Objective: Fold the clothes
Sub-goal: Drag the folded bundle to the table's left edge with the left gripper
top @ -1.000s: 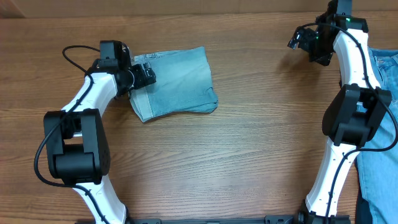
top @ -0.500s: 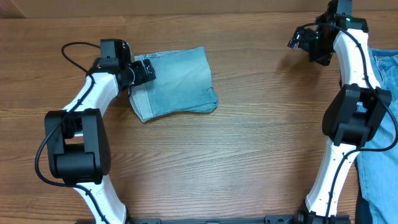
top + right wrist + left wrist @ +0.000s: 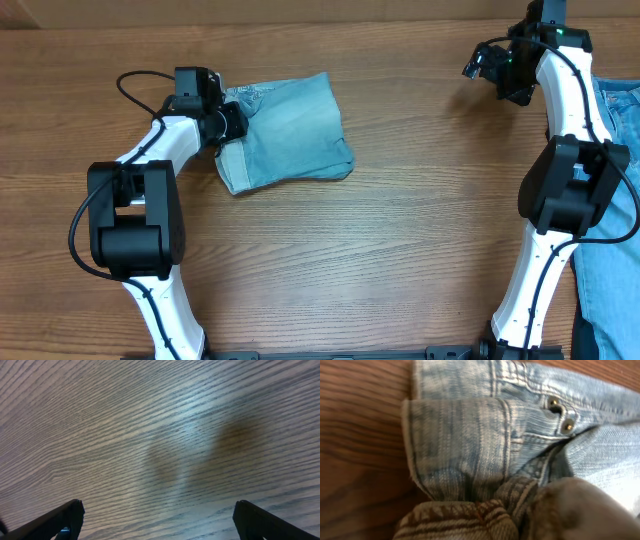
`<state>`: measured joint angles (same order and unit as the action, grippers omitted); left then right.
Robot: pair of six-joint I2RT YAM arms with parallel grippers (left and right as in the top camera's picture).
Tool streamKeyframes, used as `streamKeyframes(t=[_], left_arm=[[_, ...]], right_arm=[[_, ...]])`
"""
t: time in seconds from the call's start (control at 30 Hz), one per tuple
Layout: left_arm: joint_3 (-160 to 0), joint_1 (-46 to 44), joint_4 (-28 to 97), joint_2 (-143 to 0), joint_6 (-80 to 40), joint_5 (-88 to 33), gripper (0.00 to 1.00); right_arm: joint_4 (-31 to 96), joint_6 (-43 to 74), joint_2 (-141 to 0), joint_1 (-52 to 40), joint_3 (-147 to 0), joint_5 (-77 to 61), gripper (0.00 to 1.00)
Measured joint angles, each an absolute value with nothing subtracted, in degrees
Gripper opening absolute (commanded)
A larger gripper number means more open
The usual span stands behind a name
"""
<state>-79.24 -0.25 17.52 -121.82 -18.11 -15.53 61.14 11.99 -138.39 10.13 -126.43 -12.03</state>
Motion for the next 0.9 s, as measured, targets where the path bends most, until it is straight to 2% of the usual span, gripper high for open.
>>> streamKeyframes(t=[0.03,0.4,0.63,0.77,0.9], left_arm=[[-79.24,-0.23,17.56,-121.82,-18.2,-16.08,0.04],[-79.44,3.49,20.29,-117.45,-19.81,-22.2,0.04],[-79.46,5.04,23.0,-103.53,-25.61,-10.28,0.04],[-79.46,11.75,26.35,-103.28,-26.48,-6.33,0.04],[-79.46,22.65,28.34,-103.22,-26.06,-6.39,0.04]], right_arm=[[61.14,12.01,-138.39,10.13,-126.43,-12.05,1.0],[61.17,12.01,-138.39,10.13,-126.43,-12.05,1.0],[61.12,12.01,-138.39,10.13,-126.43,-12.05,1.0],[61.14,12.01,-138.39,10.13,-126.43,-12.03,1.0],[61.14,11.99,-138.39,10.13,-126.43,-12.03,1.0]])
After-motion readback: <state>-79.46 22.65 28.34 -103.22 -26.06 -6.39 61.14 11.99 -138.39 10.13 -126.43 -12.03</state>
